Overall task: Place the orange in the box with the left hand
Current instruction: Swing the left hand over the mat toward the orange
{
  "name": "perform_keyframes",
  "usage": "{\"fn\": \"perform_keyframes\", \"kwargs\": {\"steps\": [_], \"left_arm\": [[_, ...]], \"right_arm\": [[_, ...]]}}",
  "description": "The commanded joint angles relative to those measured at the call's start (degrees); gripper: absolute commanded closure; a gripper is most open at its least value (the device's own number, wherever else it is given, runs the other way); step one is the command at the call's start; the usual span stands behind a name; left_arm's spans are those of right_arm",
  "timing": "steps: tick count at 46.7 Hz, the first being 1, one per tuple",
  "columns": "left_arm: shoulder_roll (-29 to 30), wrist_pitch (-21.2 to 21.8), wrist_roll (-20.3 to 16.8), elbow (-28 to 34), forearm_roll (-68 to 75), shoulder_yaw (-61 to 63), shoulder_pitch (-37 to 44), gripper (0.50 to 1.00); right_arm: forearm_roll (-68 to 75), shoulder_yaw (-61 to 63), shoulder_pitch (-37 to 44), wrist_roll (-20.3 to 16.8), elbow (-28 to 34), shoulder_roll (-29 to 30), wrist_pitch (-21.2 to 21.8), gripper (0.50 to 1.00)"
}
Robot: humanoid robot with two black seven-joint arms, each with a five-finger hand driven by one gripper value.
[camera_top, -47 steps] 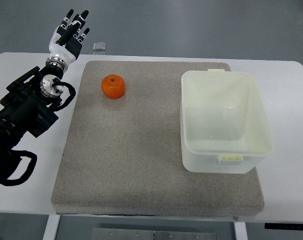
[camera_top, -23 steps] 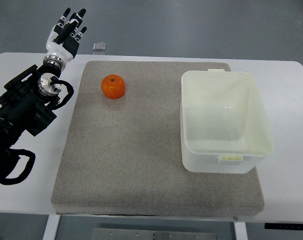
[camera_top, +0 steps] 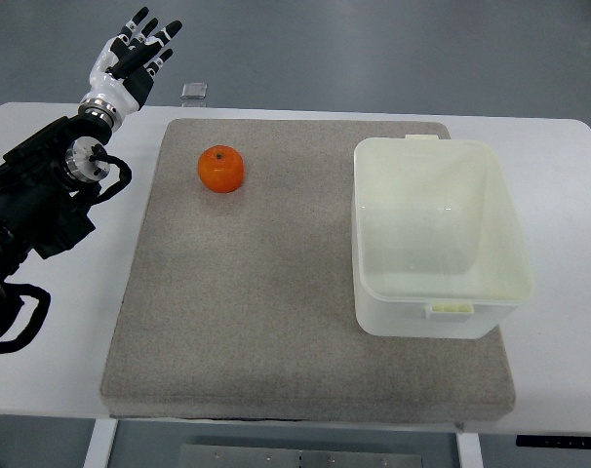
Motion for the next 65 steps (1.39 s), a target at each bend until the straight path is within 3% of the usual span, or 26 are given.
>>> {"fn": "perform_keyframes", "kwargs": {"steps": [1, 12, 23, 32, 35, 38, 43, 53, 65], "left_arm": [[0.8, -1.3, 0.1, 0.0, 2.6, 6.1, -0.9, 0.504], [2.2, -2.2, 0.0, 0.0, 8.0, 24.0, -5.0, 0.504], [3.0, -8.4, -0.1, 0.1, 22.2, 37.7, -10.5, 0.506], [5.9, -13.1, -1.5, 0.0, 39.0, 39.2, -14.1, 0.512], [6.7, -13.4, -4.0, -0.2, 45.4, 39.2, -15.4, 0.512], [7.5, -13.4, -8.8, -1.3, 50.4, 39.3, -16.2, 0.512], [10.0, -13.8, -14.3, -6.7, 57.2, 39.4, -17.8, 0.512], [14.7, -14.6, -15.6, -20.0, 62.0, 41.2, -20.1, 0.521], [14.6, -12.4, -17.4, -20.5, 71.9, 42.4, -19.6, 0.600]], "right_arm": [[0.0, 0.1, 0.0, 0.0, 0.0, 0.0, 0.0, 0.574], [0.0, 0.0, 0.0, 0.0, 0.0, 0.0, 0.0, 0.574], [0.1, 0.0, 0.0, 0.0, 0.0, 0.0, 0.0, 0.574], [0.0, 0.1, 0.0, 0.0, 0.0, 0.0, -0.1, 0.574], [0.0, 0.0, 0.0, 0.0, 0.0, 0.0, 0.0, 0.574], [0.0, 0.1, 0.0, 0.0, 0.0, 0.0, 0.0, 0.574], [0.0, 0.0, 0.0, 0.0, 0.0, 0.0, 0.0, 0.574], [0.0, 0.0, 0.1, 0.0, 0.0, 0.0, 0.0, 0.574], [0.0, 0.0, 0.0, 0.0, 0.0, 0.0, 0.0, 0.574]]}}
